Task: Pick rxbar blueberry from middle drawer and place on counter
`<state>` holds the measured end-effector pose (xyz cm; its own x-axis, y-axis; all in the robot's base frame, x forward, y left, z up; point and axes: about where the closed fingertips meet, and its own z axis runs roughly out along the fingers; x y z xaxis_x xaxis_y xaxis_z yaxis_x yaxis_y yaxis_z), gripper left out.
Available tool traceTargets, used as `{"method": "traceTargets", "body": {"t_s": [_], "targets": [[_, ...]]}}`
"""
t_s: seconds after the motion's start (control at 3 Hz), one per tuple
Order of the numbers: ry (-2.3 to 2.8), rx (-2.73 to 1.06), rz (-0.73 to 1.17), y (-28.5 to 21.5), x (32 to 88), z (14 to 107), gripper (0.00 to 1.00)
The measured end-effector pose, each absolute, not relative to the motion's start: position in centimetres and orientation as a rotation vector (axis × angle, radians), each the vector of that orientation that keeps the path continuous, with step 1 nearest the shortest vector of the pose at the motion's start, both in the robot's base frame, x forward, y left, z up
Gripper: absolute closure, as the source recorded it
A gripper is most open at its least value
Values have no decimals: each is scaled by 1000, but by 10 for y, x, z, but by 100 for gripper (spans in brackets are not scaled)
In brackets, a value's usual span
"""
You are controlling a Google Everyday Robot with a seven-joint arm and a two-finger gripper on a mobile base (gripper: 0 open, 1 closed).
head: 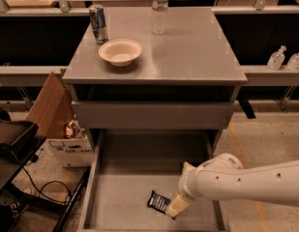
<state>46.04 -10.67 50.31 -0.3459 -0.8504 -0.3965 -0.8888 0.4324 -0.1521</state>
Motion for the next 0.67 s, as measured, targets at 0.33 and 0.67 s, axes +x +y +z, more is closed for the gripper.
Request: {"method": "traceTargets", "body": {"t_s": [0.33,0.67], "targets": [[2325,-1483,165,-100,462,461,0],[2362,-1485,201,-94,460,425,0]]}}
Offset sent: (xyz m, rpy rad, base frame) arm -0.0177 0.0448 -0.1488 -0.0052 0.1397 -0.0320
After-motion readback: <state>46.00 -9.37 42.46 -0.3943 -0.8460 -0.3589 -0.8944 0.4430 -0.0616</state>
